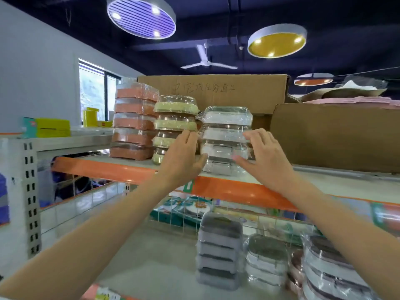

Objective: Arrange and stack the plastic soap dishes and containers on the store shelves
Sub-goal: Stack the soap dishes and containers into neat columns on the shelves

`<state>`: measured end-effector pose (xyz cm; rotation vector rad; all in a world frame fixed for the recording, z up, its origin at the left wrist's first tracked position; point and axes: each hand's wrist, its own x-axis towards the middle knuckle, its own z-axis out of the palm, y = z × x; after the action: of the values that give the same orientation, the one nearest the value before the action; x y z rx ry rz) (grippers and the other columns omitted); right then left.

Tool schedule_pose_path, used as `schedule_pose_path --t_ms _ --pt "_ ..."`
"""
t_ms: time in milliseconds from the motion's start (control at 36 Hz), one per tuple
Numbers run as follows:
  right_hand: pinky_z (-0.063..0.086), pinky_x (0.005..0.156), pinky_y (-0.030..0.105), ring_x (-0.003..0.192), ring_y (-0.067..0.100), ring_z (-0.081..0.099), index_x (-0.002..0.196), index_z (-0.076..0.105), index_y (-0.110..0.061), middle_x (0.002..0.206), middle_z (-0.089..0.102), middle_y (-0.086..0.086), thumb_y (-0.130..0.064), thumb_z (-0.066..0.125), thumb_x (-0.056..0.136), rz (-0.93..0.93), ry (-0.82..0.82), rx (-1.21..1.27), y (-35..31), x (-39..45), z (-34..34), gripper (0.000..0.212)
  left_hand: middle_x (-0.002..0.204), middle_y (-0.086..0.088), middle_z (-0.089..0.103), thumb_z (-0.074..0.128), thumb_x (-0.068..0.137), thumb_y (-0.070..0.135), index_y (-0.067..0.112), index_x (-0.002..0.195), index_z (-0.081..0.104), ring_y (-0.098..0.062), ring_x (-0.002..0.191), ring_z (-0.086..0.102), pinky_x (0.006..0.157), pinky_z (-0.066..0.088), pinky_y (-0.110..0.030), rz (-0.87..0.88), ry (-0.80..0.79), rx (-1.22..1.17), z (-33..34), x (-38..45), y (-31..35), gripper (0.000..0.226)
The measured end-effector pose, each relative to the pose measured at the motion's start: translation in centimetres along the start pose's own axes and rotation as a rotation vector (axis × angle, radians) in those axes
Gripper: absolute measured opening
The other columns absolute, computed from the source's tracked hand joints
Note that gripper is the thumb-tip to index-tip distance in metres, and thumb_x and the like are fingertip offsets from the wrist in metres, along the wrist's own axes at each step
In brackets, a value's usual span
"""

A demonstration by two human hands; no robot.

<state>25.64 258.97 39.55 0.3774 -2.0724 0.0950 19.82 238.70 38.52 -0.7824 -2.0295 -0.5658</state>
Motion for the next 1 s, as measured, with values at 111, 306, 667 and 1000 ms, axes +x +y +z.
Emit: schedule_pose_path --t_ms 111,306,667,1000 --pt "0.048 0.081 0.036 0.096 0.023 0.056 0.113 0.055 -0.007 0.106 0.059 0.007 -0.046 0.049 0.086 -0.206 -0.062 -0.002 -2.7 -3.7 0.0 0.048 0.095 -0.005 0.055 0.060 0.085 0.022 0.008 0.098 0.057 -0.017 0.080 0.052 0.068 0.039 -0.025 0.171 -0.010 0.059 -0.3 -4.1 1.0 0.019" --pt "0.049 0.078 0.032 0.087 0.024 0.060 0.098 0.066 -0.004 0.096 0.065 0.009 -0.026 0.056 0.089 -0.455 -0.050 0.049 -4.3 -12.0 3.0 0.026 0.086 -0.009 0.057 0.054 0.079 0.014 0.005 0.090 0.058 -0.021 0.078 0.047 0.065 0.035 -0.027 0.394 -0.239 0.086 1.2 -11.6 1.0 0.015" --pt "0.026 0.110 0.033 0.136 0.020 0.029 0.144 0.031 -0.012 0.149 0.031 0.002 -0.047 0.056 0.091 0.170 -0.731 0.065 -1.6 -17.0 9.3 0.068 0.120 -0.005 0.054 0.056 0.090 0.027 0.010 0.120 0.055 -0.025 0.110 0.054 0.093 0.045 -0.036 0.098 -0.611 -0.002 7.6 -15.1 -2.2 0.034" --pt "0.009 0.117 0.034 0.147 0.021 0.002 0.153 0.001 -0.011 0.161 -0.002 0.004 -0.064 0.048 0.087 0.341 -0.934 -0.008 -0.5 -11.9 14.4 0.097 0.123 -0.005 0.055 0.055 0.091 0.026 0.012 0.124 0.053 -0.021 0.110 0.055 0.090 0.042 -0.027 0.193 -0.607 -0.057 11.3 -13.0 -6.6 0.036"
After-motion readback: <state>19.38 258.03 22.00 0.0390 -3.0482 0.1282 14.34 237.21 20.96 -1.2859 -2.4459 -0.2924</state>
